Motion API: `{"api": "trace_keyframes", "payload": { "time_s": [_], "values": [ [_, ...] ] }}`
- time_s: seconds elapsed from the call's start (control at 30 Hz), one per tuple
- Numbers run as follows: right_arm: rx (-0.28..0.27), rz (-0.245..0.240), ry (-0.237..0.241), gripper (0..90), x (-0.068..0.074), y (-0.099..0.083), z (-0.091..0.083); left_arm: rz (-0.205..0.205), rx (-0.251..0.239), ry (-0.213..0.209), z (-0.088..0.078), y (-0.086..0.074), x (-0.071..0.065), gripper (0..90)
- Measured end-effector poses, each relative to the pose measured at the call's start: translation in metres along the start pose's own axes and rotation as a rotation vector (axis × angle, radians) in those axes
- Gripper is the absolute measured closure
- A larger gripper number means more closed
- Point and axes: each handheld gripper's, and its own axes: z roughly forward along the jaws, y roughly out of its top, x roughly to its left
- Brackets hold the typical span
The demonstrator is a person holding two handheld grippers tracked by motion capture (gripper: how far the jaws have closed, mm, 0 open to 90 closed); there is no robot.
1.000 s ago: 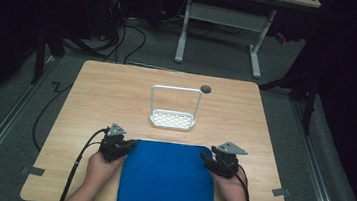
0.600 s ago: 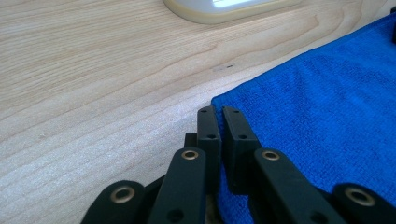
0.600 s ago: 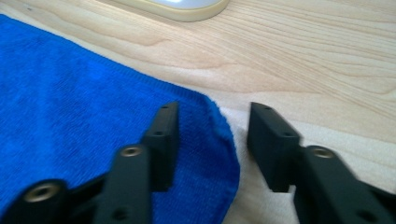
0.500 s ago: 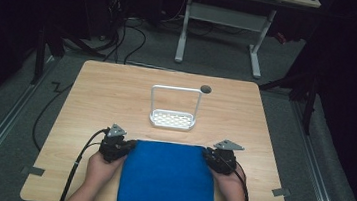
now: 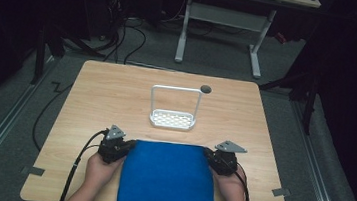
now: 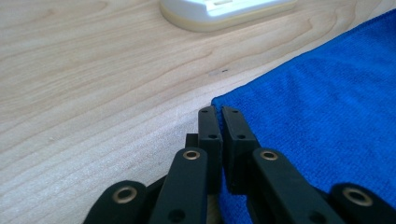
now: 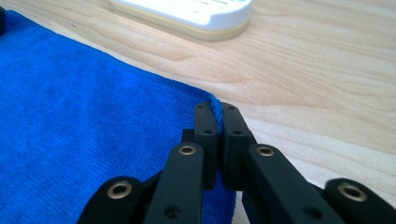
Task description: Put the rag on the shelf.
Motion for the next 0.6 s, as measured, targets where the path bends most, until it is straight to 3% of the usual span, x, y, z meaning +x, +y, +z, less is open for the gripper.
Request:
{"api": "trace_keyframes", "payload": {
  "time_s": [0.2, 0.37, 0.6],
  "values": [
    [-0.036, -0.01, 0.008, 88.0, 0.004, 0.002, -0.006, -0.007, -0.032, -0.006, -0.005, 0.0, -0.001, 87.3],
    [-0.068, -0.02, 0.015, 87.9, 0.008, 0.003, -0.011, 0.01, -0.062, -0.013, -0.012, 0.001, -0.005, 87.4],
    [-0.121, -0.025, 0.017, 88.0, 0.012, 0.008, -0.018, 0.031, -0.145, 0.008, -0.025, 0.007, -0.013, 87.5]
  ]
}}
